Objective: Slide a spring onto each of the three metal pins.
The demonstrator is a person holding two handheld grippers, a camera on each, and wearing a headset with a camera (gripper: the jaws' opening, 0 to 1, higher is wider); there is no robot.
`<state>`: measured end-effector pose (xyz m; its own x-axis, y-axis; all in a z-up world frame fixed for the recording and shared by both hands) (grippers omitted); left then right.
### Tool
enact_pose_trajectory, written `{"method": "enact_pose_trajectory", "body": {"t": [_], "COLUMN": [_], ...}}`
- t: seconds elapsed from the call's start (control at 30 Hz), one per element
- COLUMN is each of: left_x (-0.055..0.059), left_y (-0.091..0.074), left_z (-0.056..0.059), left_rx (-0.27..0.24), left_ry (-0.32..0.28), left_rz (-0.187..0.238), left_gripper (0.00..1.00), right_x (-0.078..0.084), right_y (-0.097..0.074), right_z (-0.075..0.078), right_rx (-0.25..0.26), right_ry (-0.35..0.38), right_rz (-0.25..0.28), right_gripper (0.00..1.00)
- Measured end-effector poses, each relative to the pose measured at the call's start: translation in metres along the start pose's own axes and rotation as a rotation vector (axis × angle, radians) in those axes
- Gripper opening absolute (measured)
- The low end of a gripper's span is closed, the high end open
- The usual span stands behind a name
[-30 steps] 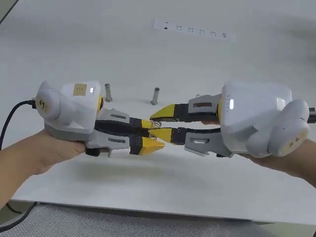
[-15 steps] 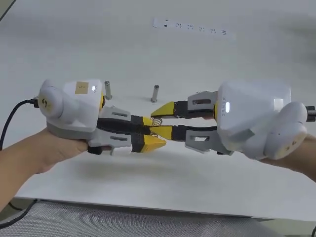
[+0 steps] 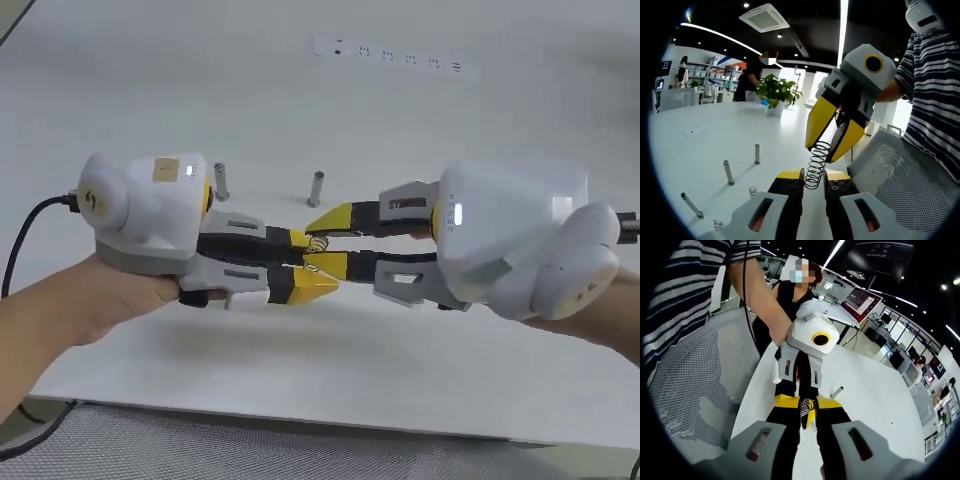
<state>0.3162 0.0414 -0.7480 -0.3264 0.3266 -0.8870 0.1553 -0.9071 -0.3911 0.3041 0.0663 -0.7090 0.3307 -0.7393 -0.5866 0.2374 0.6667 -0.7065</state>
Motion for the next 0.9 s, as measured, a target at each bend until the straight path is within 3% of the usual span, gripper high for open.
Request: {"method": "enact_pose_trajectory", "body": {"t": [0.63,0.9], "left_x": [-0.0006,0.0012], "left_y": [-0.0009,-0.0037], "left_z": [-0.0011,-0.0077], "left_rx": [-0.034,-0.070], "left_ry": [0.010,0.011], "left_rz": [-0.001,-0.006], "left_gripper": [0.17,0.26], "right_x": [-0.0015,-0.0006], "right_y": [-0.0015,-0.0018], "right_z": [0.0020,0.0045], "right_rx": [0.007,0.012], "right_ry": [-0.031,-0.037], "right_rz": [-0.015,-0.019], "right_gripper": [0.12,0.12]}}
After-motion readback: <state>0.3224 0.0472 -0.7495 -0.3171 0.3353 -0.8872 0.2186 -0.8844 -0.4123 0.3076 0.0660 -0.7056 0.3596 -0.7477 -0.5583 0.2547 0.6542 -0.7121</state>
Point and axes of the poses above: the centre of the closed fingertips' face, and the gripper's own axes: y roughly forward along the fingers, z roughly to its right, x roughly out of its underside, the point moved 1 cm from there along -y, roughly backward along the fingers, and after that the axes turned 13 degrees about -z, right-handed, at the moved point
